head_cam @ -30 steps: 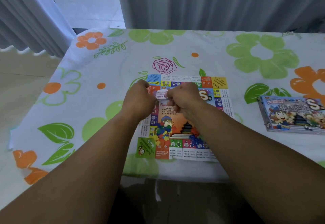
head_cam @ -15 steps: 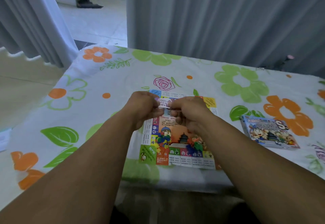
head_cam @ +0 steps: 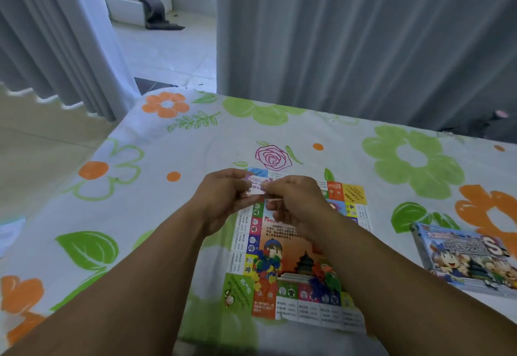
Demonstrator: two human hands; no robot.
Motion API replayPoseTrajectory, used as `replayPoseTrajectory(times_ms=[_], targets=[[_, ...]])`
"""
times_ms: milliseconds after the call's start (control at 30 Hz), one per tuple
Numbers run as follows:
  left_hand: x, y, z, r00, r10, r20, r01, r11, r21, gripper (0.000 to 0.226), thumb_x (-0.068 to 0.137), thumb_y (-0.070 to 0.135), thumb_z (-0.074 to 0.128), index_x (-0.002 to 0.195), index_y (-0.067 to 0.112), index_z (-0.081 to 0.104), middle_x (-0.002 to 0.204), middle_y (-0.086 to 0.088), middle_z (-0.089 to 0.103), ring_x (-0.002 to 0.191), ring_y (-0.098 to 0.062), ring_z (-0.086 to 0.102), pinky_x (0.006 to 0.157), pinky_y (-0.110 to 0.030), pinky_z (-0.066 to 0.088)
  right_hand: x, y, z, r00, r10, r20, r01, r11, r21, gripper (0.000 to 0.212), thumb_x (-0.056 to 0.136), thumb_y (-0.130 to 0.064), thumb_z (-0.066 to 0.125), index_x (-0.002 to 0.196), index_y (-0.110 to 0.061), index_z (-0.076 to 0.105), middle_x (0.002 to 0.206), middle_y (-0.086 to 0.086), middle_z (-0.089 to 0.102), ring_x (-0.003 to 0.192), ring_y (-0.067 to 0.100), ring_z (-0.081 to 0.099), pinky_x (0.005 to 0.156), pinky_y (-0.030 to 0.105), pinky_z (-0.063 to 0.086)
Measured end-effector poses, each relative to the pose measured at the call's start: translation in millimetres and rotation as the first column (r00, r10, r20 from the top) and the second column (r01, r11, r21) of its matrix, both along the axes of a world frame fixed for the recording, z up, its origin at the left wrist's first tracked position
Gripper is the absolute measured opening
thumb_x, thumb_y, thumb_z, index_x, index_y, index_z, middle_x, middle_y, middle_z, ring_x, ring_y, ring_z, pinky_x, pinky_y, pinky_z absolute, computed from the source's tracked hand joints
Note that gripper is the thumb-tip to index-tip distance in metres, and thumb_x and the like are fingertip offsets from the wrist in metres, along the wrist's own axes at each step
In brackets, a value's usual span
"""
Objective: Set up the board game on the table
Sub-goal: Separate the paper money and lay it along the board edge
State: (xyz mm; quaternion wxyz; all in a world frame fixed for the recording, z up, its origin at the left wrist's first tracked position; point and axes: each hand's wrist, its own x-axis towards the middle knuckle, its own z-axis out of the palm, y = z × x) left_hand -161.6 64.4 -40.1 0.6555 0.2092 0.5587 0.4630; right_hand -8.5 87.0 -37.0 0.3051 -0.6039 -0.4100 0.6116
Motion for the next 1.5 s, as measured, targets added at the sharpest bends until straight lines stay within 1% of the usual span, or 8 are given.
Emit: replayPoseTrajectory(times_ms=[333, 467, 633, 900, 1233, 1300, 1400, 1500], targets=[[-1.8, 18.6, -26.2, 0.999, 0.036, 0.013, -0.035, 0.998, -0.045, 0.017, 0.098, 0.003, 0.057, 0.110, -0.003, 0.067, 0.102, -0.023, 0.075, 0.088, -0.037, 0.075, 0.073, -0.033, 0.063, -2.3, 43.0, -35.6, 0.986, 0.106, 0.131, -0.114, 0.992, 0.056, 0.023, 0.093, -0.022, 0.071, 0.103, -0.002, 0.066, 0.073, 0.011, 0.063, 0.054, 0.015, 0.058, 0.053, 0.025, 0.052], [-1.5, 20.9, -30.7, 0.997, 0.070, -0.042, -0.073, 0.995, -0.071, 0.015, 0.098, 0.004, 0.057, 0.109, -0.001, 0.068, 0.103, -0.022, 0.074, 0.086, -0.037, 0.076, 0.072, -0.034, 0.064, -0.9, 51.2, -39.4, 0.996, 0.060, 0.068, -0.063, 0.997, 0.053, 0.020, 0.094, -0.014, 0.069, 0.107, 0.001, 0.066, 0.065, 0.010, 0.056, 0.052, 0.015, 0.053, 0.055, 0.029, 0.054], [-3.3, 18.5, -38.0, 0.990, 0.104, -0.097, -0.117, 0.984, -0.138, 0.013, 0.097, 0.004, 0.061, 0.107, -0.001, 0.066, 0.101, -0.022, 0.073, 0.081, -0.036, 0.076, 0.073, -0.039, 0.063, -6.0, 60.0, -40.9, 0.993, -0.076, 0.096, 0.069, 0.995, 0.071, 0.021, 0.086, -0.006, 0.077, 0.099, 0.003, 0.063, 0.074, 0.018, 0.068, 0.052, 0.020, 0.063, 0.050, 0.029, 0.058], [-7.9, 18.5, -40.5, 0.990, 0.099, -0.102, -0.113, 0.984, -0.139, 0.014, 0.096, 0.002, 0.062, 0.108, -0.005, 0.064, 0.101, -0.026, 0.072, 0.081, -0.039, 0.075, 0.071, -0.039, 0.063, -23.9, 68.6, -48.9, 0.979, -0.082, 0.185, 0.081, 0.997, 0.011, 0.024, 0.085, -0.014, 0.080, 0.089, 0.004, 0.066, 0.071, 0.018, 0.074, 0.060, 0.025, 0.073, 0.052, 0.031, 0.059], [-5.6, 18.5, -38.9, 0.992, 0.051, -0.117, -0.069, 0.985, -0.158, 0.014, 0.094, 0.006, 0.065, 0.107, -0.001, 0.066, 0.101, -0.023, 0.073, 0.080, -0.039, 0.076, 0.076, -0.042, 0.063, -13.2, 70.0, -55.2, 0.919, -0.088, 0.383, 0.060, 0.995, 0.085, 0.031, 0.083, -0.027, 0.082, 0.080, 0.001, 0.066, 0.058, 0.010, 0.068, 0.041, 0.016, 0.057, 0.046, 0.026, 0.044], [-3.9, 19.1, -37.1, 0.992, 0.047, -0.113, -0.064, 0.987, -0.149, 0.016, 0.093, 0.007, 0.067, 0.107, -0.002, 0.065, 0.101, -0.023, 0.073, 0.079, -0.039, 0.076, 0.073, -0.040, 0.064, -10.0, 66.1, -51.2, 0.934, -0.073, 0.350, 0.029, 0.991, 0.131, 0.030, 0.086, -0.029, 0.078, 0.077, -0.003, 0.064, 0.060, 0.009, 0.066, 0.041, 0.013, 0.056, 0.046, 0.026, 0.045], [0.7, 19.8, -34.1, 0.993, 0.031, -0.117, -0.046, 0.991, -0.127, 0.018, 0.094, 0.012, 0.067, 0.104, -0.003, 0.065, 0.099, -0.024, 0.073, 0.079, -0.040, 0.075, 0.078, -0.042, 0.062, -5.9, 54.8, -39.4, 0.966, 0.120, 0.229, -0.155, 0.978, 0.141, 0.036, 0.089, -0.039, 0.074, 0.072, -0.008, 0.063, 0.059, 0.010, 0.063, 0.043, 0.015, 0.052, 0.042, 0.025, 0.043], [7.0, 21.3, -31.7, 0.993, 0.029, -0.113, -0.041, 0.994, -0.104, 0.018, 0.094, 0.015, 0.068, 0.101, -0.001, 0.064, 0.098, -0.024, 0.073, 0.079, -0.042, 0.075, 0.079, -0.043, 0.061, 1.5, 50.2, -36.3, 0.949, 0.196, 0.246, -0.241, 0.956, 0.168, 0.033, 0.086, -0.031, 0.078, 0.084, -0.001, 0.066, 0.062, 0.010, 0.065, 0.046, 0.016, 0.058, 0.043, 0.024, 0.047]])
